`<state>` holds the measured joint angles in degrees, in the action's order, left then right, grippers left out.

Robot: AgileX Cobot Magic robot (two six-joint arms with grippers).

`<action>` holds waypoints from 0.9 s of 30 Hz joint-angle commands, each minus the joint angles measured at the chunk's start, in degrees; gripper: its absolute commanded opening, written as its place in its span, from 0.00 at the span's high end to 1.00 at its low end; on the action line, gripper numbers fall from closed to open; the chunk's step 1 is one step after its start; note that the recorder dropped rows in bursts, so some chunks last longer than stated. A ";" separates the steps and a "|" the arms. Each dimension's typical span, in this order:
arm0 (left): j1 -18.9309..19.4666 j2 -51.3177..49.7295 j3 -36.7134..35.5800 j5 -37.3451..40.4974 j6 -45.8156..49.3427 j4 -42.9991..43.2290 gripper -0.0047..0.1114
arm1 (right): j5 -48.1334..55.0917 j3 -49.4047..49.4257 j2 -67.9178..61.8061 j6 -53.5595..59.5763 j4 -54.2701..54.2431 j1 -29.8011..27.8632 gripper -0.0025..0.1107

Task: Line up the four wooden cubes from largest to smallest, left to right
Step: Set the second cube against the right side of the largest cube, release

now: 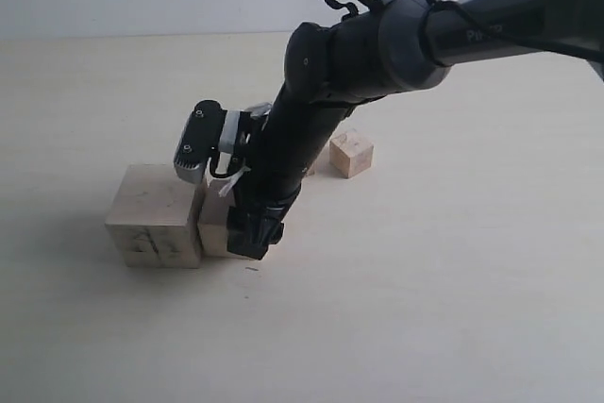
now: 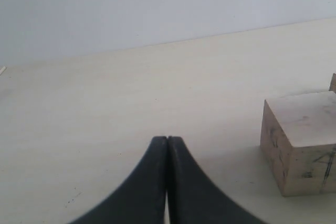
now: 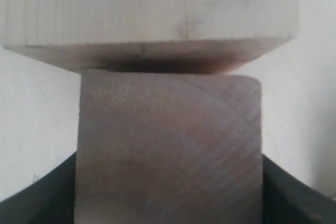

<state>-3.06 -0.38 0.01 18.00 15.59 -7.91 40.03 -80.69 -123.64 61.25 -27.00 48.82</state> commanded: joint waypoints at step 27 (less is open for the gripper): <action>0.11 0.38 -0.01 -0.30 0.08 -0.08 0.96 | -7.98 0.24 -2.30 5.80 1.67 1.16 0.83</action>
<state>-3.06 -0.38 0.01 18.00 15.59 -7.91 34.26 -80.82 -124.37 66.27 -27.31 49.94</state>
